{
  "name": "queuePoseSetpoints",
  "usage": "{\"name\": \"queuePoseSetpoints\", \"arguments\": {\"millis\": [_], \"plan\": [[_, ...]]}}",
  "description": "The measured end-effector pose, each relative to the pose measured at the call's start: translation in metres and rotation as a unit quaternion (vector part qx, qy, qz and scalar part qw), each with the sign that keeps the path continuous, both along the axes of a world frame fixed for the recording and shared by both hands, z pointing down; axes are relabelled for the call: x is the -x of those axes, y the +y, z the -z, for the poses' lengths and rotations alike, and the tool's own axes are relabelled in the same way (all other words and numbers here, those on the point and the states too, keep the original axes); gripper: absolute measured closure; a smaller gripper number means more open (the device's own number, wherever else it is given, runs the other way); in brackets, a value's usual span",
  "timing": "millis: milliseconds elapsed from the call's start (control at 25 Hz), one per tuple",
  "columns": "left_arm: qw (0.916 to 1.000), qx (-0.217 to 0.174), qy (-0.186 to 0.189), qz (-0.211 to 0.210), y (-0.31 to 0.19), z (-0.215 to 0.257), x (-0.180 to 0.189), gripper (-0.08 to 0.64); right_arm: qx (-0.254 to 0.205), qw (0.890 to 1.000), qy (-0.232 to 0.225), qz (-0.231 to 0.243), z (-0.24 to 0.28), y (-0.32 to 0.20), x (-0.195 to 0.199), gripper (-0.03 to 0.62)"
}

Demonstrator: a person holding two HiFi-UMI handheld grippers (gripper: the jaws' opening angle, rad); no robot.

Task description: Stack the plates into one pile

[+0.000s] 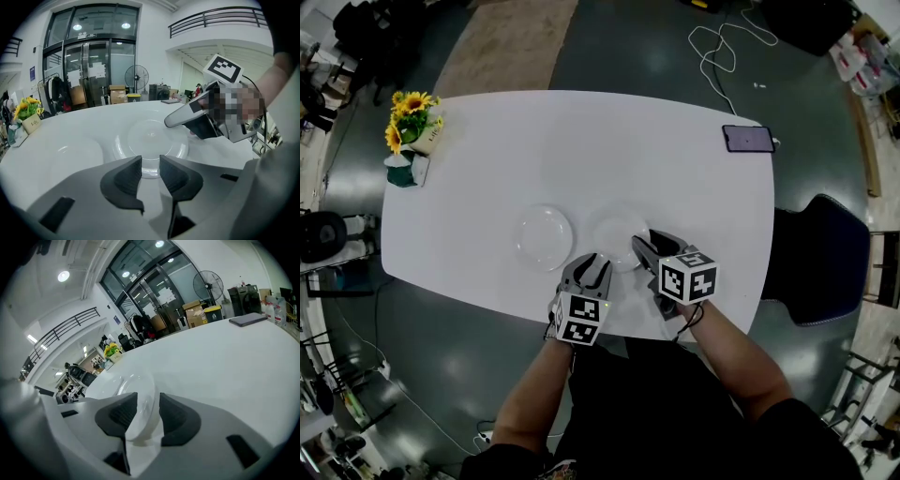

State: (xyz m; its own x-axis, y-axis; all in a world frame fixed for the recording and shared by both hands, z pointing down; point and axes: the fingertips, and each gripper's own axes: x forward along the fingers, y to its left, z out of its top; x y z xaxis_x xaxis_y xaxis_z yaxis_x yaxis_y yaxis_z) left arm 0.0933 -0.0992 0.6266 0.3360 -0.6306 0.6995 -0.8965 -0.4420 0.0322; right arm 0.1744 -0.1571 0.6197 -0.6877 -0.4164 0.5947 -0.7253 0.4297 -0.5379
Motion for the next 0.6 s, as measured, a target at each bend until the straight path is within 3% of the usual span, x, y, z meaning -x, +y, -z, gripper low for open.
{"name": "queuePoseSetpoints", "arguments": {"millis": [200, 440, 600], "plan": [[1.0, -0.002, 0.004, 0.005, 0.001, -0.001, 0.0, 0.428, 0.032, 0.999, -0.016, -0.005, -0.002, 0.005, 0.008, 0.447], [0.9998, 0.001, 0.017, 0.005, 0.005, 0.001, -0.001, 0.428, 0.039, 0.999, -0.011, -0.009, -0.002, 0.007, 0.002, 0.512], [0.9997, -0.004, 0.022, 0.012, 0.006, 0.004, 0.001, 0.428, 0.04, 0.998, -0.043, -0.016, 0.008, 0.01, 0.003, 0.536]]}}
